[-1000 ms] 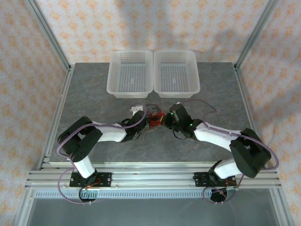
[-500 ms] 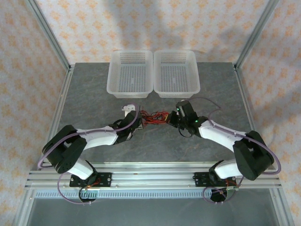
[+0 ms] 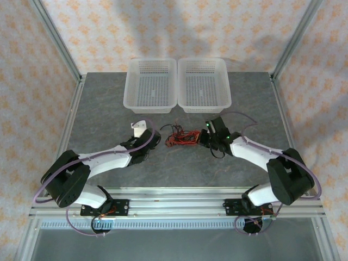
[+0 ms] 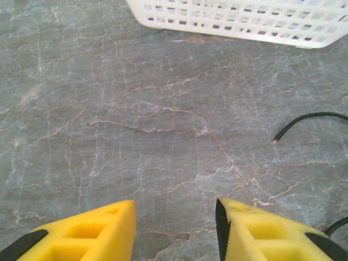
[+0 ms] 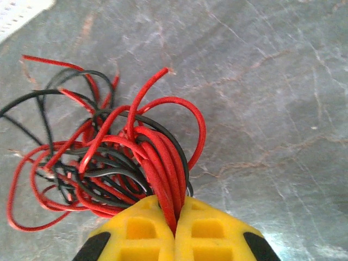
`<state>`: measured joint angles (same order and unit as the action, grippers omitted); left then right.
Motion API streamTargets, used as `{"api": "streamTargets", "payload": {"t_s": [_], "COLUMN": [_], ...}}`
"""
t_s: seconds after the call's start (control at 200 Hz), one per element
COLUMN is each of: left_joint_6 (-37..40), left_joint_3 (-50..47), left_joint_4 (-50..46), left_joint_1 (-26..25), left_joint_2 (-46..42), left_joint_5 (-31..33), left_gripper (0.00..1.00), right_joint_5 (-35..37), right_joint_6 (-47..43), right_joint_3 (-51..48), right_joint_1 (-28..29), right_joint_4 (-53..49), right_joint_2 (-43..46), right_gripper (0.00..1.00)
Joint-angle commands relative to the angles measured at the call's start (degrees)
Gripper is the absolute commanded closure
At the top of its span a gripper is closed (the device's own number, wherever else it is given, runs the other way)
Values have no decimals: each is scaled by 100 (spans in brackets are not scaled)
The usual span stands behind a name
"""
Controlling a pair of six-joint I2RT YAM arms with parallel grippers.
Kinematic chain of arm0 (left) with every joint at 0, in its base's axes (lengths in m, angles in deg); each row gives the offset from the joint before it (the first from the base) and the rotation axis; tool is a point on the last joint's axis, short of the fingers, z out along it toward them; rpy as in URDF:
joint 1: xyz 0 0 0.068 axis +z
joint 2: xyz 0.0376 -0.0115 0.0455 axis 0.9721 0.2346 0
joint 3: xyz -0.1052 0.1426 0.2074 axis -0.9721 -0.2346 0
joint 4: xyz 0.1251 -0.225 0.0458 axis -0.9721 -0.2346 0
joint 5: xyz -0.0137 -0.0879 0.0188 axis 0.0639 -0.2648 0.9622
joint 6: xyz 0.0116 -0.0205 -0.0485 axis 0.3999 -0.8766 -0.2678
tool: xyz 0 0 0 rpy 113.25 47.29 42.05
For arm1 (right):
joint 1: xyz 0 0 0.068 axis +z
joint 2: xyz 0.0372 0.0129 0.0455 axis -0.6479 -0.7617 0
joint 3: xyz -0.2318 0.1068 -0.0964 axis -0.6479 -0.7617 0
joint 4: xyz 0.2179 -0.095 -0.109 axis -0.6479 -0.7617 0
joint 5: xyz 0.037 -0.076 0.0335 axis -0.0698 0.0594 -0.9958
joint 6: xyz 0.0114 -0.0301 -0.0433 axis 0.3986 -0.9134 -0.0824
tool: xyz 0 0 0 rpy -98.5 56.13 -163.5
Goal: Untangle the cables
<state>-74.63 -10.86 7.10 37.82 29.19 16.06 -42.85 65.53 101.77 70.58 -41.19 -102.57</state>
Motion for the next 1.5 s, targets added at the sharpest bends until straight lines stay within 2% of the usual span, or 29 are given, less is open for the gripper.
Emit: {"api": "streamTargets", "payload": {"t_s": [0.0, 0.13, 0.295, 0.4, 0.661, 0.831, 1.016, 1.116, 1.226, 1.376, 1.497], "left_joint_6": [86, 689, 1009, 1011, 1131, 1328, 1411, 1529, 1611, 1623, 1581], "left_joint_3": [185, 370, 765, 796, 989, 1233, 1229, 1245, 1313, 1279, 1142], "left_joint_4": [-181, 188, 243, 450, 939, 998, 1205, 1409, 1632, 1882, 1988], "left_joint_1": [-60, -332, -755, -850, -921, -1017, -1030, -1034, -1029, -1034, -1034], "left_joint_2": [-220, -384, -212, -45, 727, 1313, 1685, 1896, 2133, 2293, 2211], "left_joint_5": [-92, -969, -1536, -1788, -2134, -2154, -1733, -1564, -1613, -1802, -1888], "left_gripper": [50, 38, 38, 37, 37, 37, 37, 41, 51, 65, 72], "right_joint_5": [397, 709, 837, 759, 752, 729, 664, 614, 563, 539, 522], "right_joint_6": [30, -16, -5, -25, 335, 1508, 2865, 3329, 3739, 3924, 4073], "right_joint_3": [-120, -51, 11, 53, 139, -342, -1090, -1246, -1370, -1217, -1131], "right_joint_1": [-5, -5, -6, 43, 348, 432, 487, 505, 548, 634, 709], "right_joint_4": [-145, -478, -774, -869, -637, 131, 1212, 1601, 2061, 2269, 2364], "right_joint_2": [-58, 40, 402, 586, 274, 200, 535, 525, 415, 135, -84], "right_gripper": [98, 82, 56, 44, 42, 37, 34, 34, 35, 38, 43]}}
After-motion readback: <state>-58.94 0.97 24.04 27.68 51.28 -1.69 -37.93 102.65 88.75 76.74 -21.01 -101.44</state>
